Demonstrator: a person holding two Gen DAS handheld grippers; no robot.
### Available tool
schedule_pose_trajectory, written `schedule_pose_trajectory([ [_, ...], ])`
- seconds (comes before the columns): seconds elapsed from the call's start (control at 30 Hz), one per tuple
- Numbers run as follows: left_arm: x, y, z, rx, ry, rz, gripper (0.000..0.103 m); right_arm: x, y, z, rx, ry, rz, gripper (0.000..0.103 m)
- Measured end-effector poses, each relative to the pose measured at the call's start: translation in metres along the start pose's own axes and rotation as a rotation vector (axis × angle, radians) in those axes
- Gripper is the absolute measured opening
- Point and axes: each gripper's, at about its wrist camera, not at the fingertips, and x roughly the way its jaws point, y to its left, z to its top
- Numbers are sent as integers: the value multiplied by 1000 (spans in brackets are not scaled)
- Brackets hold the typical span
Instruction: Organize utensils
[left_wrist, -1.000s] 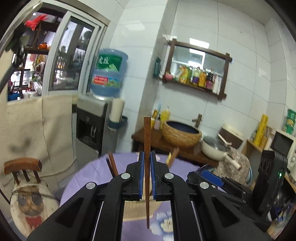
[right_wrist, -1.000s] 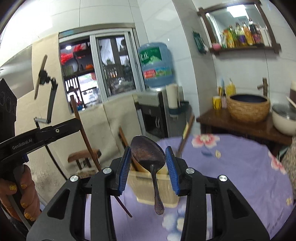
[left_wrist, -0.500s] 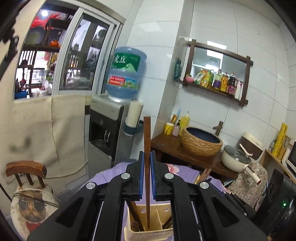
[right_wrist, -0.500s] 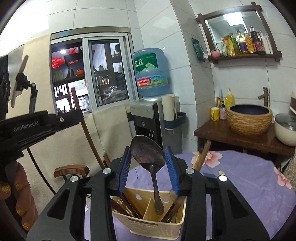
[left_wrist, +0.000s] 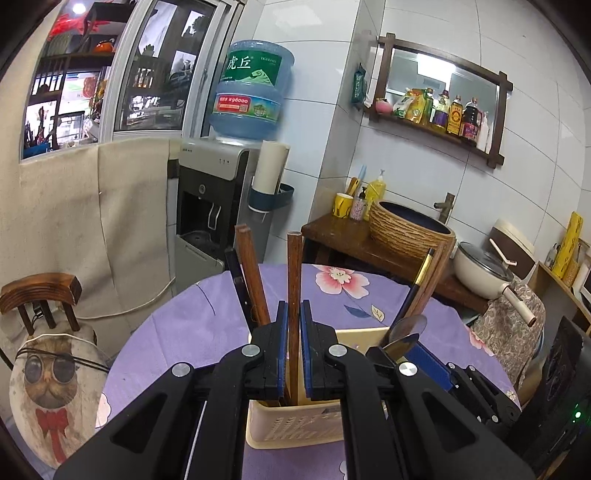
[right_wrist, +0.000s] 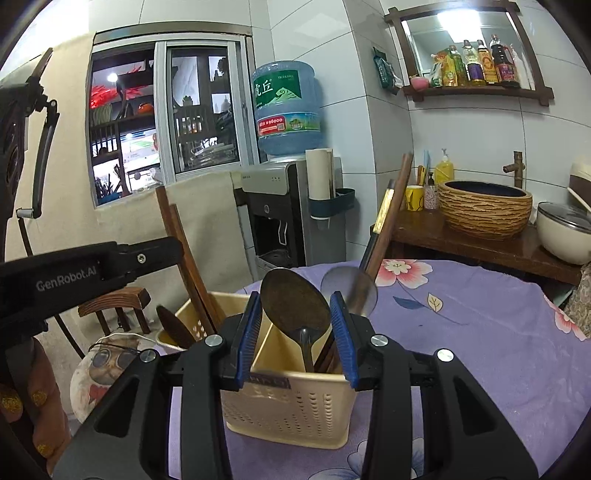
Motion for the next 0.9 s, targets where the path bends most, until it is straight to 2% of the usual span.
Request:
schedule_pose_trajectory([
  [0.13, -4, 0, -2, 14, -13, -3, 8, -1, -5, -2, 4, -7, -12, 41],
  [0.17, -6, 1, -2, 13, -16, -4, 13, -3, -6, -2, 3, -11, -16, 45],
  [0.2, -10, 2, -2, 14, -22, -1, 24, -7, -7, -1, 1, -19, -16, 48],
  [0.23, -14, 2, -2, 16, -28, -1, 33, -11, -6, 0, 0, -26, -11, 57],
  [0.27, -22, 3, -3, 18, -40, -5, 52, -18, -6, 1, -3, -39, -3, 62],
  [0.33, -40, 3, -6, 23, -78, -11, 65, -31, -3, 0, -21, -62, -7, 67],
  [0.4, -59, 3, -13, 53, -105, -7, 83, -48, -1, -2, -44, -73, -29, 75],
  [0.5, -92, 6, -29, 96, -156, 16, 97, -76, -1, -11, -47, -53, -24, 82],
  [0.57, -112, 8, -44, 124, -172, 20, 97, -97, 0, -20, -44, -42, -14, 90],
  [0.7, -146, 16, -82, 142, -147, 28, 97, -158, 8, -50, -59, -66, -6, 96],
  [0.9, -193, 16, -129, 106, -148, 30, 97, -242, 28, -91, -83, -134, -78, 97],
])
